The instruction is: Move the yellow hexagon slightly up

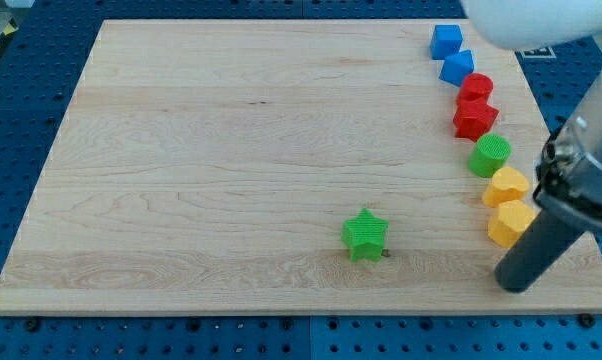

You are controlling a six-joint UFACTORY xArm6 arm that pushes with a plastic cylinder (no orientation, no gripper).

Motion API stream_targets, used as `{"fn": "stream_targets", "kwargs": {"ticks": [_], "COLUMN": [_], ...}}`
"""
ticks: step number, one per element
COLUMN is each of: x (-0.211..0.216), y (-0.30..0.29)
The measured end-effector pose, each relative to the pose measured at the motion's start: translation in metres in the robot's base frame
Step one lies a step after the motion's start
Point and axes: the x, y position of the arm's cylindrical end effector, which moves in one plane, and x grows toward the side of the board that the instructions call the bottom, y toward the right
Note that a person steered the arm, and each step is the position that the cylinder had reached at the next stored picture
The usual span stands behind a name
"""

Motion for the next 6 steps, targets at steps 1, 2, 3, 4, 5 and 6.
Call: {"fn": "stream_targets", "kwargs": {"ticks": [1, 2, 3, 4, 5, 6], "x": [0.008, 0.008, 0.007, -0.028, -0.055, -0.055], "y": [-0.045, -0.095, -0.153, -0.183, -0.187, -0.185]}}
